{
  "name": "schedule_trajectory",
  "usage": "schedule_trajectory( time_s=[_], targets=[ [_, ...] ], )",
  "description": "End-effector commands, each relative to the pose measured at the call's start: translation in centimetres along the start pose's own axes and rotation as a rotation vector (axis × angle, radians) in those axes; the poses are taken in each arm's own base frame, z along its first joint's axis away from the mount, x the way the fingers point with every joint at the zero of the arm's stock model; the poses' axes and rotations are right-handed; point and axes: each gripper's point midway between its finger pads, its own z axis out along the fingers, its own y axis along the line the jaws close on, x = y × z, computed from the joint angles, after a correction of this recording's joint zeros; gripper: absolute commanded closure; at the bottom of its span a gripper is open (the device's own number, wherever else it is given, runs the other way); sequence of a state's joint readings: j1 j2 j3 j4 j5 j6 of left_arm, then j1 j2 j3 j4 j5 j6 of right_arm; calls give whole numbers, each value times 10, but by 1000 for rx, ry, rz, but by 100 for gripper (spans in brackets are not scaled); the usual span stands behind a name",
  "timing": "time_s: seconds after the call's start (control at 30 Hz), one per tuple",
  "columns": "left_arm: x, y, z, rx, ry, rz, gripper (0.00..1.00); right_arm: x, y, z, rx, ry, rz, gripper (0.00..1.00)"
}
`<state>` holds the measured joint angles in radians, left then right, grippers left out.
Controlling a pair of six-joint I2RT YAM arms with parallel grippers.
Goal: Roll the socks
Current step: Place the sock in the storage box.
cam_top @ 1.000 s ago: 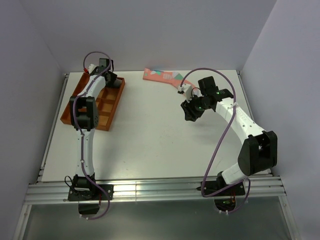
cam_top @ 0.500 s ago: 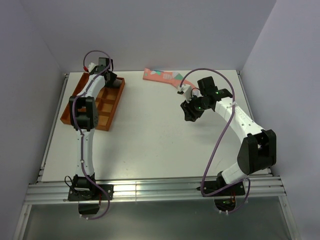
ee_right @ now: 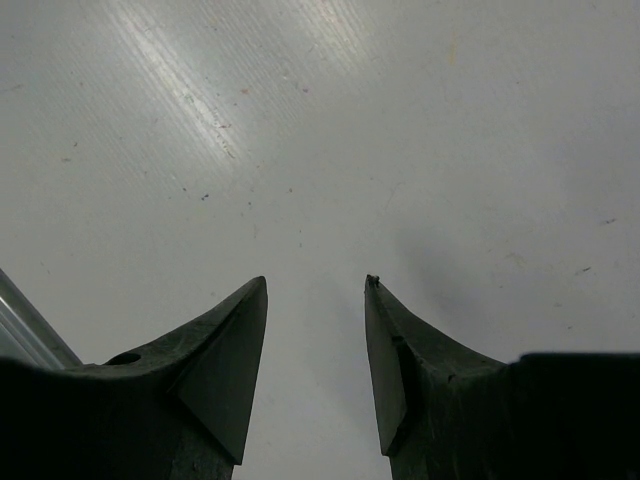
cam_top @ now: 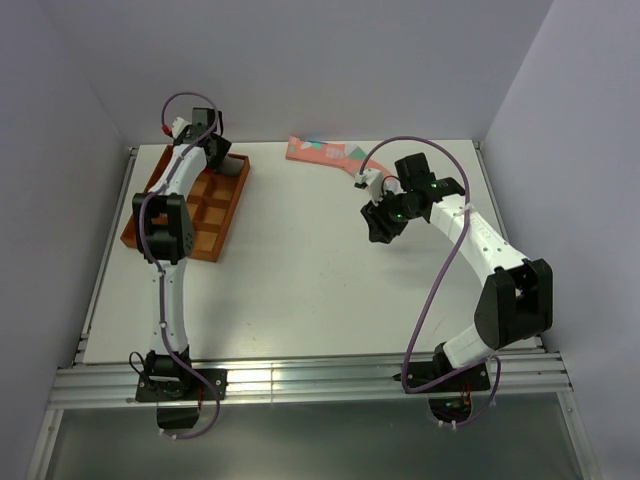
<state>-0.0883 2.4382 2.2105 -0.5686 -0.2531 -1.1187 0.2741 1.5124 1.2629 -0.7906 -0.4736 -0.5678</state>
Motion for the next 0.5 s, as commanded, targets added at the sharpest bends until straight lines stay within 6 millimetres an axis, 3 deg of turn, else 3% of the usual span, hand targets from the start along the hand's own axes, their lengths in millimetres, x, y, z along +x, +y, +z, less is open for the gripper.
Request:
schedule_trajectory(
  time_s=[0.0,0.17,0.47],
  targets=[
    [-35,-39,-50,101,-71,-9,49,-17,-4,-11,12,-46,-22,49],
    [-30,-40,-55,118,-51,4,50,-16,-2,-11,4,-47,-17,49],
    [6,-18,-29,99,40,8,55,-10,-1,-10,10,-36,-15,49]
  ],
)
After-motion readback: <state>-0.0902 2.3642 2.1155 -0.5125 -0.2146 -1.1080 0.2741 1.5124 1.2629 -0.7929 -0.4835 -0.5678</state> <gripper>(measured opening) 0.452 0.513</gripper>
